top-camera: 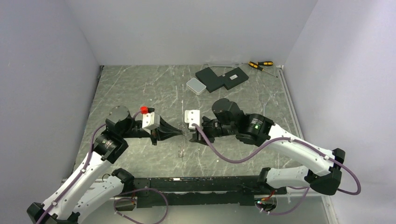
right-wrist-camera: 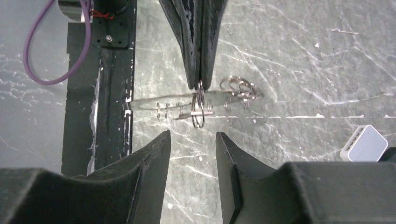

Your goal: Put the keys on the keyring

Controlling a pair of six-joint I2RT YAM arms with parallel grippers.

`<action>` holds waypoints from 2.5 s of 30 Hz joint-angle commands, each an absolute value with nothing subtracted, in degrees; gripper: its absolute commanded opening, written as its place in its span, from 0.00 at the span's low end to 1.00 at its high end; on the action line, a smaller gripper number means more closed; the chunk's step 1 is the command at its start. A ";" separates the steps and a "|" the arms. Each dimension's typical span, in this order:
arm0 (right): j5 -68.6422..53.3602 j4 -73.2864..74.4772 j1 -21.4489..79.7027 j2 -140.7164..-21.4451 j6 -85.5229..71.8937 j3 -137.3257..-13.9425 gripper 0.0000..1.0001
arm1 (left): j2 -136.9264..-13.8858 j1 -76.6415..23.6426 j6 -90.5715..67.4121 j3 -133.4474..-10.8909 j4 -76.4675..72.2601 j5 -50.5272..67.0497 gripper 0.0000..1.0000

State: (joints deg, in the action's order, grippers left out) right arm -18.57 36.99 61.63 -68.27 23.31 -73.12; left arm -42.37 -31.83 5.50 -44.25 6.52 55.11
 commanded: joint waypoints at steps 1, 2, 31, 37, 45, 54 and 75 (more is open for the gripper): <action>-22.76 29.33 59.43 -64.47 21.34 -70.72 0.44 | -40.77 -30.14 1.61 -43.51 -1.58 56.86 0.00; -23.52 28.20 58.89 -63.59 21.05 -70.07 0.44 | -40.43 -29.98 1.24 -43.24 -2.20 57.08 0.00; -34.29 18.51 55.24 -64.73 16.65 -67.68 0.27 | -39.48 -29.44 0.79 -42.47 -3.46 58.79 0.00; -33.15 18.00 55.28 -65.07 16.44 -67.09 0.15 | -39.50 -29.43 0.63 -42.53 -3.58 59.05 0.00; -32.84 17.49 55.20 -64.84 15.96 -66.28 0.00 | -39.20 -29.44 0.36 -42.36 -3.96 58.33 0.00; -31.49 15.69 55.20 -64.01 14.59 -64.51 0.00 | -36.92 -29.20 -1.19 -41.02 -6.18 55.51 0.00; -31.96 11.53 55.10 -64.18 11.47 -62.10 0.00 | -33.02 -28.05 -5.52 -38.24 -12.21 51.04 0.00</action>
